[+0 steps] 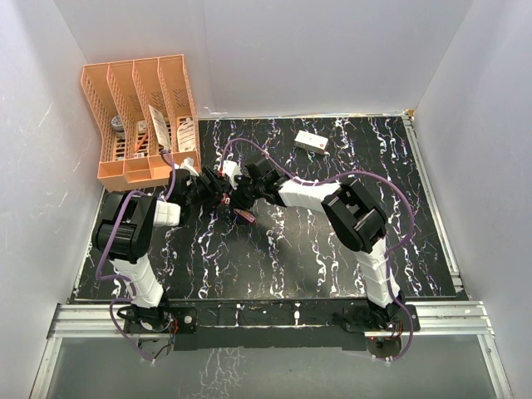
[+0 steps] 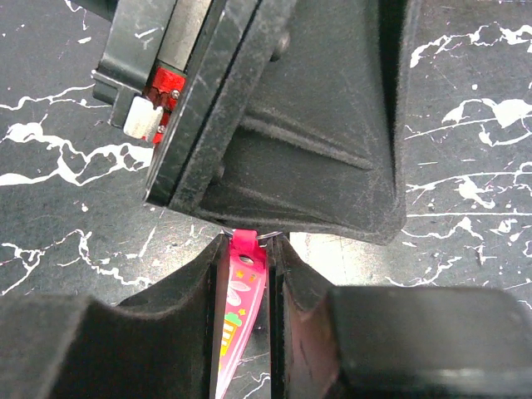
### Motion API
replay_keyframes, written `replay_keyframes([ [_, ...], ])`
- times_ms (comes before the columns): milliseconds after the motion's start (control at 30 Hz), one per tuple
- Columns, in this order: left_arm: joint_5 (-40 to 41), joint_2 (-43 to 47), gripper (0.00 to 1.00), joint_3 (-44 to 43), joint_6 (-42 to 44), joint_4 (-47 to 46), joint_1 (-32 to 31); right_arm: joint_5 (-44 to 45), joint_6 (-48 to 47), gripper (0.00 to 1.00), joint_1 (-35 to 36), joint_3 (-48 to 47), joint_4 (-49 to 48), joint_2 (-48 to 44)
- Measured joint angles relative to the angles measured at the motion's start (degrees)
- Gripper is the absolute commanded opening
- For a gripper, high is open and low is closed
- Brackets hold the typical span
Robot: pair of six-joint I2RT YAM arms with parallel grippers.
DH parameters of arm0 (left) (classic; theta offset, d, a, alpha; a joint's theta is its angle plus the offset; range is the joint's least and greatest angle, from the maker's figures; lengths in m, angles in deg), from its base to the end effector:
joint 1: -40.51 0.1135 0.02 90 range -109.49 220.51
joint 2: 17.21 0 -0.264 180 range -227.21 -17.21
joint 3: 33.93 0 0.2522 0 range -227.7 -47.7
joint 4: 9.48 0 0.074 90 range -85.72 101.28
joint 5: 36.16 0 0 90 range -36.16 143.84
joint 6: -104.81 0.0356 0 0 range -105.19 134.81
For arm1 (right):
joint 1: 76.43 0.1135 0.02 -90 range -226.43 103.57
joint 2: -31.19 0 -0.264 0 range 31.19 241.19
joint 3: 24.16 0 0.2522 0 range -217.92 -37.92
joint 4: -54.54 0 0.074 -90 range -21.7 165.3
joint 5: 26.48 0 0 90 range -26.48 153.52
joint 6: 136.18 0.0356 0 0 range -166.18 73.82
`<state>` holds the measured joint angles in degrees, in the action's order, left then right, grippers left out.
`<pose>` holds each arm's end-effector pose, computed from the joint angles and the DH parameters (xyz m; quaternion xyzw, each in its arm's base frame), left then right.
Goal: Put the keys on the keyring
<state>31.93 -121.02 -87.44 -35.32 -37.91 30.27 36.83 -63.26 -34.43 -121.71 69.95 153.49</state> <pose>0.3356 -0.0741 0.1360 -0.1774 0.8008 -0.4126 0.3962 0.3393 0.3270 0.1628 -0.5197 0.7198 0.2928 0.3552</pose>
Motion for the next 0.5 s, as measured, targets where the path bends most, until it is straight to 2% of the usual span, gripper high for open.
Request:
replay_keyframes([
  [500, -0.04, 0.0, 0.68, 0.0, -0.02, -0.02, 0.02, 0.44, -0.59, 0.06, 0.39, -0.17, -0.11, 0.02],
])
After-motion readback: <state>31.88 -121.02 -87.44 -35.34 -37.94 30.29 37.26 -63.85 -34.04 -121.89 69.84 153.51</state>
